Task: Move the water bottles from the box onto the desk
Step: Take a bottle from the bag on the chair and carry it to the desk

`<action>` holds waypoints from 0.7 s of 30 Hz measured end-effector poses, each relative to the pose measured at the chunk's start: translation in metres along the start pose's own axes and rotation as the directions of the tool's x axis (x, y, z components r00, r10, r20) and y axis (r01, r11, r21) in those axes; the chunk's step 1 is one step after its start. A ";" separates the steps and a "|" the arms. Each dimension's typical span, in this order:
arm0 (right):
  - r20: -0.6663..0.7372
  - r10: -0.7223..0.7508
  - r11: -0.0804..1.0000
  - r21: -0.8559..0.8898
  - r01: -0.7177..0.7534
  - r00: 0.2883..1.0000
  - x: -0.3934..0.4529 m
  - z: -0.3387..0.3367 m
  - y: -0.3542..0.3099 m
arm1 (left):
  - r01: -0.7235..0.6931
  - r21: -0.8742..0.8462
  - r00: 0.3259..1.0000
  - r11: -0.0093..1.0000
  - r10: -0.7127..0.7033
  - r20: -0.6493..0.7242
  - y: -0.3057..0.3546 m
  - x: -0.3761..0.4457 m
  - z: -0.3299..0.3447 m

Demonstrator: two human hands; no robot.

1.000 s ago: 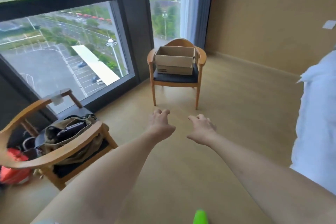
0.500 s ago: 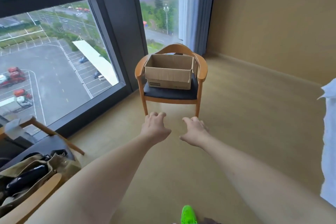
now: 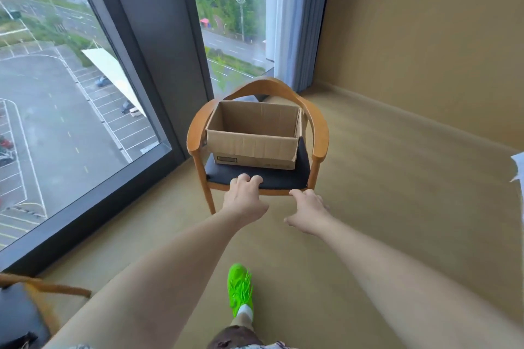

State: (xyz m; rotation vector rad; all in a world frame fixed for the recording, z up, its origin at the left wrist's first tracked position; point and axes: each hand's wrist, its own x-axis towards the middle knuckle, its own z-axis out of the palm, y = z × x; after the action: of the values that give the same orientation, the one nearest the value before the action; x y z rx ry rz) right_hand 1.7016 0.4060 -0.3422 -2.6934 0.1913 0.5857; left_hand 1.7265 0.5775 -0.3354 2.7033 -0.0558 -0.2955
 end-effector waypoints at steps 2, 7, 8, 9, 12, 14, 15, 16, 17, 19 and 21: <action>-0.007 0.026 1.000 0.017 -0.026 1.000 0.042 -0.011 -0.016 | -0.028 -0.004 1.000 1.000 0.028 0.008 -0.008 0.047 -0.013; 0.001 0.093 0.995 0.036 -0.093 0.996 0.122 -0.042 -0.057 | -0.021 0.041 0.997 0.999 0.018 0.069 -0.035 0.146 -0.059; -0.002 0.102 0.994 0.042 -0.102 0.995 0.136 -0.046 -0.065 | -0.014 0.051 0.997 0.999 0.010 0.072 -0.040 0.165 -0.068; -0.005 0.106 0.993 0.049 -0.105 0.994 0.149 -0.050 -0.072 | -0.008 0.054 0.998 0.999 0.005 0.067 -0.046 0.183 -0.075; 0.003 0.109 0.992 0.059 -0.109 0.994 0.184 -0.055 -0.090 | 0.003 0.048 0.999 0.999 -0.006 0.052 -0.061 0.227 -0.082; 0.019 0.113 0.992 0.060 -0.114 0.993 0.206 -0.055 -0.098 | 0.009 0.042 0.996 0.999 -0.013 0.083 -0.068 0.247 -0.077; 0.027 0.119 0.991 0.059 -0.120 0.993 0.217 -0.057 -0.101 | 0.016 0.034 0.994 0.999 -0.019 0.105 -0.070 0.256 -0.073; 0.034 0.123 0.991 0.056 -0.125 0.992 0.230 -0.059 -0.103 | 0.023 0.026 0.992 0.999 -0.026 0.124 -0.072 0.265 -0.069; 0.040 0.124 0.991 0.051 -0.126 0.991 0.243 -0.062 -0.104 | 0.028 0.019 0.990 0.999 -0.030 0.139 -0.074 0.275 -0.066; 0.048 0.118 0.991 0.052 -0.121 0.992 0.273 -0.069 -0.105 | 0.030 0.016 0.987 0.999 -0.033 0.155 -0.077 0.299 -0.062; 0.050 0.113 0.991 0.063 -0.116 0.992 0.306 -0.075 -0.104 | 0.035 0.020 0.985 0.999 -0.038 0.166 -0.081 0.326 -0.057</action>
State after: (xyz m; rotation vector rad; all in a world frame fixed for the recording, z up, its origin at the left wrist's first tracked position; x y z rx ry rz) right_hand 2.0281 0.4561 -0.3742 -2.6158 0.3488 0.6633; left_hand 2.0570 0.6473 -0.3831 2.6925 -0.0574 -0.5338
